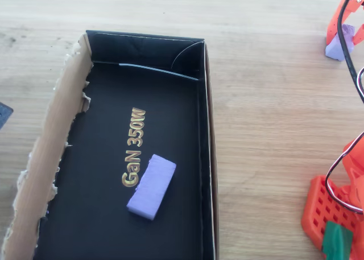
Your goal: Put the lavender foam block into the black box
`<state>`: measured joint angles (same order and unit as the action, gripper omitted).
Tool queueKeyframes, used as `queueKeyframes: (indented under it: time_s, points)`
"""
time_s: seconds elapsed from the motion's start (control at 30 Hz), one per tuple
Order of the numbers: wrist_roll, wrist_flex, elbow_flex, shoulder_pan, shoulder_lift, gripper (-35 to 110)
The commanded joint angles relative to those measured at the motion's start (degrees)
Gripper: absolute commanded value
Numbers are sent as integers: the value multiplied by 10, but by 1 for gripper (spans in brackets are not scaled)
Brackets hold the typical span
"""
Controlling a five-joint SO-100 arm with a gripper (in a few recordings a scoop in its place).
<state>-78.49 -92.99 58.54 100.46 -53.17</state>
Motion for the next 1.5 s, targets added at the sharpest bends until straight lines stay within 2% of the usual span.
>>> queueKeyframes:
  time_s: [0.0,0.27,0.4,0.7,0.83,0.93,1.03,1.2,1.33,1.47]
  points:
    - [13,-28,-23,10,-41,0]
    - [165,-163,-70,22,-173,0]
    - [230,-165,-70,27,-233,0]
    - [261,-166,-18,-40,-313,0]
    - [313,-165,-8,-147,-339,0]
    - [323,-151,-7,-283,-372,0]
    - [324,-94,-4,-414,-388,0]
    - [429,-45,-10,-572,-358,0]
    - [476,-40,-11,-662,-337,0]
    - [511,-55,-11,-696,-338,0]
